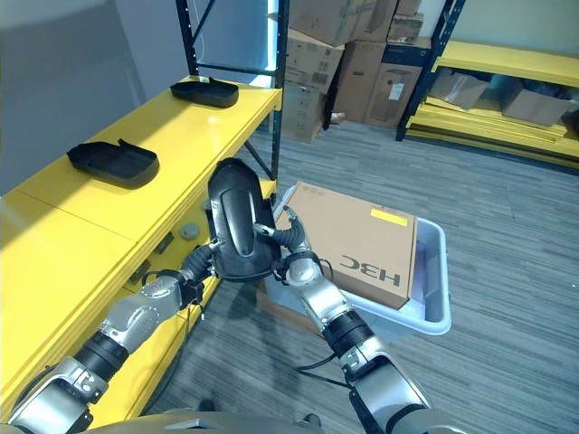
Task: Move parts from the plastic box to the shelf.
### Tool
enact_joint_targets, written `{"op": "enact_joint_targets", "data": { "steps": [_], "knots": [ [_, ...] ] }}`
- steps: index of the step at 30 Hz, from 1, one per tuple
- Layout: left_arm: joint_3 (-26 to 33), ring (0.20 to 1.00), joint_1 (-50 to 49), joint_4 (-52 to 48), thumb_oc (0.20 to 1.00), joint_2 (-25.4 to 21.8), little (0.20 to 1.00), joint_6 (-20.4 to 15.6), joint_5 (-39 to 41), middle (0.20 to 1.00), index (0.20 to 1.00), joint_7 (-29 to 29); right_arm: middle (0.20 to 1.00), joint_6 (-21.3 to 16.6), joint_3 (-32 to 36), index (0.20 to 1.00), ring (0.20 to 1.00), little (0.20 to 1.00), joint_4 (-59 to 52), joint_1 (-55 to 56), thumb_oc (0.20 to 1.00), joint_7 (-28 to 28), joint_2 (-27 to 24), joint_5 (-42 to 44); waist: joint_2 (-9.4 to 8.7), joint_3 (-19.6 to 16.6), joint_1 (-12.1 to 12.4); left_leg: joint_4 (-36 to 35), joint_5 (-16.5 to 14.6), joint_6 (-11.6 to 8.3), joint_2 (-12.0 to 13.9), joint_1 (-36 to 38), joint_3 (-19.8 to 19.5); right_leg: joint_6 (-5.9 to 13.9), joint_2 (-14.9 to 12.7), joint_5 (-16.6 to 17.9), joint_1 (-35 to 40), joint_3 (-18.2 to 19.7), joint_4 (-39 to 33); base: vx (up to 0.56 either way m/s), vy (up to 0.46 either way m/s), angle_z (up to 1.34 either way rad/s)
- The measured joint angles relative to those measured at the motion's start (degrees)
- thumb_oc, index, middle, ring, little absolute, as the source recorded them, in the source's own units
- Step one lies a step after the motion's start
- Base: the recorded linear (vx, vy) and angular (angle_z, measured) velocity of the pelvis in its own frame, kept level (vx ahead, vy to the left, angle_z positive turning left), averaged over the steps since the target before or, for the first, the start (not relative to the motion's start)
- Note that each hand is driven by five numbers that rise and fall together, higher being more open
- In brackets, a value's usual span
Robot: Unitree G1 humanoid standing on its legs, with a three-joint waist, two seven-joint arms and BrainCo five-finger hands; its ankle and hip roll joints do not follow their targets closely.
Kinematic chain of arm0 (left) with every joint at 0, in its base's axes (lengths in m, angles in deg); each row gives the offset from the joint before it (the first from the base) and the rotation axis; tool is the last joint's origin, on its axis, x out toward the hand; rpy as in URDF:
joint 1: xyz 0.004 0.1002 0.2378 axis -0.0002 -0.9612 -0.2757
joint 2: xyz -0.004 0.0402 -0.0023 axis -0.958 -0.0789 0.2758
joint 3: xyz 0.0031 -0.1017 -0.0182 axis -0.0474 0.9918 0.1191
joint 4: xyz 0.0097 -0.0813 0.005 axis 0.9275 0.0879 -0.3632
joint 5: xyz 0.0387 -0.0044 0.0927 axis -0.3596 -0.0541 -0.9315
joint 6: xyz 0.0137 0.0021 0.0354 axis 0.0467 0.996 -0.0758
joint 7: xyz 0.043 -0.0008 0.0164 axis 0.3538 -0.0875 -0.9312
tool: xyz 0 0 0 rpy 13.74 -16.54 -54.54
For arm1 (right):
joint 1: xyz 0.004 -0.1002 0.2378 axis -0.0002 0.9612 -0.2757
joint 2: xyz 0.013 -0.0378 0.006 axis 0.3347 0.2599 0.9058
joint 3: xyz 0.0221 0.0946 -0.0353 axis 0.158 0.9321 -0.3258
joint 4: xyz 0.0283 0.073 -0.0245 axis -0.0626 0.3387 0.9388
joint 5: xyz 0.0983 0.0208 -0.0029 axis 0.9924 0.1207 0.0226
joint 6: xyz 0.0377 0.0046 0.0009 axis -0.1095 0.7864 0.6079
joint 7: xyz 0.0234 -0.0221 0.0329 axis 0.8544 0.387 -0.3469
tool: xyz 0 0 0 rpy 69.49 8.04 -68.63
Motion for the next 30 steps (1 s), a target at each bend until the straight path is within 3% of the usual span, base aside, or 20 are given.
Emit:
{"op": "enact_joint_targets", "data": {
  "steps": [5,10,14,18,20,22,25,27,29,30],
  "knots": [
    [3.30,0.200,-3.49,-0.59,0.200,-0.40,0.200,-1.90,-2.01,0.200,0.200,0.04,1.000,-1.31,2.72,1.000,1.000,1.000,-2.72,5.36,1.000,-0.73,-0.21,-0.80,-0.09,0.05,-0.13,-0.01,-0.08,-0.03,-0.03,-0.10,0.11,0.12,-0.04,-0.10,-0.21,0.11,0.00,0.00,0.006,0.00],
    [17.80,0.200,-13.19,-9.98,0.200,-4.03,0.200,-10.29,-1.59,0.200,0.200,0.44,1.000,1.58,9.18,1.000,1.000,1.000,0.11,21.00,1.000,-6.21,-6.89,-11.67,-0.75,0.34,-0.02,-0.07,-0.26,-0.01,-0.19,-1.23,0.38,0.14,-0.14,-0.30,-1.51,0.37,0.00,-0.04,0.047,-0.02],
    [28.78,0.200,-19.96,-14.05,0.200,-7.56,0.200,-14.94,-1.87,0.200,0.200,1.42,1.000,2.23,13.70,1.000,1.000,1.000,15.67,33.06,1.000,-9.85,-7.58,-16.10,-0.91,0.46,-0.14,-0.10,-0.52,-0.01,-0.24,-1.26,0.92,0.29,-0.16,-0.31,-1.83,0.47,0.00,-0.03,0.036,-0.06],
    [33.44,0.200,-21.75,-14.12,0.200,-7.54,0.200,-15.20,-1.94,0.200,0.200,2.52,1.000,0.54,15.67,1.000,1.000,1.000,28.01,38.00,1.000,-10.78,-4.02,-17.05,-0.98,0.49,0.16,-0.45,-0.64,-0.12,-0.25,-1.32,0.86,0.54,-0.30,-0.62,-1.93,0.47,-0.02,-0.03,0.038,-0.01],
    [34.24,0.200,-21.81,-14.62,0.200,-7.62,0.200,-15.20,-1.95,0.200,0.200,2.90,1.000,-0.60,15.68,1.000,1.000,1.000,37.79,39.14,1.000,-10.86,0.09,-18.36,-0.79,0.55,0.53,-0.49,-1.12,-0.33,-0.41,-1.66,0.75,0.80,-0.92,-0.77,-2.09,0.44,-0.02,-0.04,0.021,0.04],
    [34.06,0.200,-21.97,-16.42,0.200,-7.63,0.200,-15.28,-1.98,0.200,0.200,3.83,1.000,-2.55,15.65,1.000,1.000,1.000,43.70,39.23,1.000,-10.68,2.31,-20.41,-0.41,0.27,1.11,-0.50,-1.30,-0.05,-0.85,-3.19,-0.96,1.02,-1.25,-0.99,-2.93,0.33,0.96,-0.03,-0.027,0.20],
    [32.90,0.200,-21.52,-17.06,0.200,-8.22,0.200,-16.68,-2.03,0.200,0.200,5.14,1.000,-3.78,15.60,1.000,1.000,1.000,43.67,40.15,1.000,-10.46,3.03,-20.41,0.52,0.16,0.71,-0.49,-0.25,0.60,-1.59,-5.22,-6.09,1.17,-0.79,-3.32,-3.80,0.77,3.85,-0.02,-0.058,0.65],
    [30.84,0.200,-21.04,-17.05,0.200,-9.24,0.200,-17.71,-2.03,0.200,0.200,5.86,1.000,-5.38,15.61,1.000,1.000,1.000,42.91,39.67,1.000,-10.07,2.49,-20.13,1.36,0.03,0.44,-0.41,1.77,1.03,-1.99,-6.60,-10.80,0.70,1.14,-5.75,-3.19,3.82,5.42,-0.05,-0.113,1.27],
    [28.26,0.200,-18.39,-17.84,0.200,-9.62,0.200,-17.91,-2.05,0.200,0.200,5.95,1.000,-5.55,13.14,1.000,1.000,1.000,39.80,39.99,1.000,-10.15,1.99,-17.94,2.04,-0.05,-1.52,-0.33,4.08,0.57,-2.06,-9.02,-19.58,-1.58,5.48,-9.48,-1.34,9.97,4.12,-0.10,-0.129,1.96],
    [28.47,0.200,-19.30,-20.00,0.200,-9.67,0.200,-19.10,-2.03,0.200,0.200,5.63,1.000,-5.78,13.23,1.000,1.000,1.000,38.73,38.25,1.000,-10.20,1.17,-17.04,2.45,0.24,0.63,-0.44,4.13,0.36,-1.05,-10.25,-19.10,-2.24,6.61,-9.50,-2.24,9.79,4.72,-0.12,-0.133,1.25]
  ]
}}
